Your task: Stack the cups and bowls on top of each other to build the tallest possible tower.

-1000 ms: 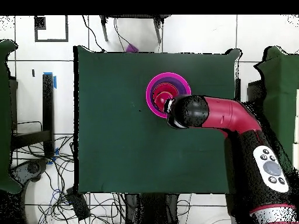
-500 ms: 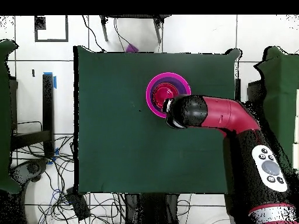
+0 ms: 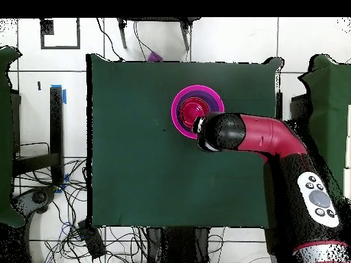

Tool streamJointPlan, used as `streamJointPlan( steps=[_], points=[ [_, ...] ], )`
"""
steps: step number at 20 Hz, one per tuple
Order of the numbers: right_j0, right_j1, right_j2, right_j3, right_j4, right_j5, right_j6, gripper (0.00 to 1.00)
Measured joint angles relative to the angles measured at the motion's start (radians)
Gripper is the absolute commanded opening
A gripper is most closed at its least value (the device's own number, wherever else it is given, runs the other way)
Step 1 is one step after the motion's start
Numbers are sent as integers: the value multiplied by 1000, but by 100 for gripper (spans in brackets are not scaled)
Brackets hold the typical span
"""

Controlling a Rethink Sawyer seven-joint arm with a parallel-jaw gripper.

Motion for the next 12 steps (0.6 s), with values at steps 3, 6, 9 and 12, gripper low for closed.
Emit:
streamJointPlan(
  steps=[3, 6, 9, 12],
  points=[
    [-2, -10, -16, 12, 0, 0, 0, 100],
    [-11, -21, -27, 36, 0, 0, 0, 100],
    [-26, -31, -33, 64, 0, -6, 0, 100],
    [-51, -43, -42, 108, 0, -33, 0, 100]
  ],
)
